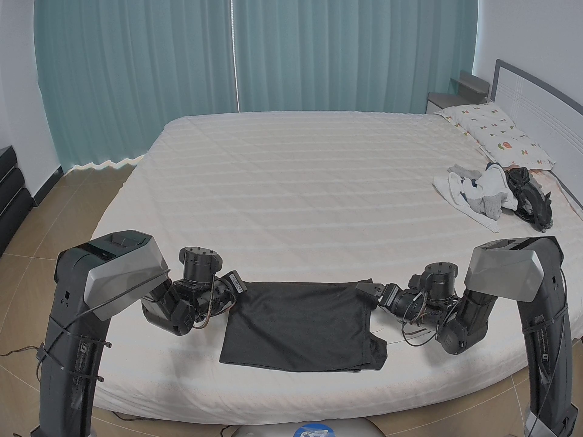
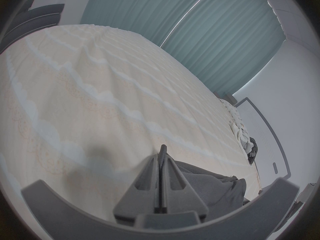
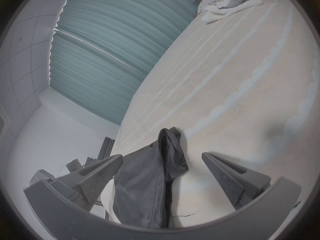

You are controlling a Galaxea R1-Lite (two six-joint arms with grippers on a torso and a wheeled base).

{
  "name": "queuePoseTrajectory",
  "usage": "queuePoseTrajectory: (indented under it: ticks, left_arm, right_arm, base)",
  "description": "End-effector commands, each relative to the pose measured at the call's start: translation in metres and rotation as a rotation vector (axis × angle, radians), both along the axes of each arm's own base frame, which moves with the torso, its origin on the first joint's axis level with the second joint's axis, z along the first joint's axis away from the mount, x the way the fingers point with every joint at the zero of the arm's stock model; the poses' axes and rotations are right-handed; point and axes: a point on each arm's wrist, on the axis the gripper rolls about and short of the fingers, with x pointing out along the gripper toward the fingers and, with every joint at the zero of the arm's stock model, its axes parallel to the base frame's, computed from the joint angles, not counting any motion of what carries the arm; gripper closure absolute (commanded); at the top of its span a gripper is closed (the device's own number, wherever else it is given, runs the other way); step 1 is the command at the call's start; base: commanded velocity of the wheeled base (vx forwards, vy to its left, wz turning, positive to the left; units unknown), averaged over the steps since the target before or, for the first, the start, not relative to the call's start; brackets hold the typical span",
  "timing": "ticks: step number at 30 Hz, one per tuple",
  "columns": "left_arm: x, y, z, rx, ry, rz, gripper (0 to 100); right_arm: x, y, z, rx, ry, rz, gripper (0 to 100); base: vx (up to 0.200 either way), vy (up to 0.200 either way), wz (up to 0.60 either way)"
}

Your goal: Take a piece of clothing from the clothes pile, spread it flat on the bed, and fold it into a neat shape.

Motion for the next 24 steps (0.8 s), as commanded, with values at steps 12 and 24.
queuePoseTrajectory:
  ticks: [12,24]
  left_arm:
    - [-0.001,0.001,0.002,-0.011,0.003,0.008,100]
    - [0.0,0.004,0.001,0.007,-0.045,0.068,100]
  right_arm:
    - [0.027,0.013,0.003,-0.017,-0.017,-0.031,100]
    - [0.031,0.01,0.004,-0.035,-0.04,-0.112,100]
  base:
    - [0.0,0.0,0.0]
    - [0.0,0.0,0.0]
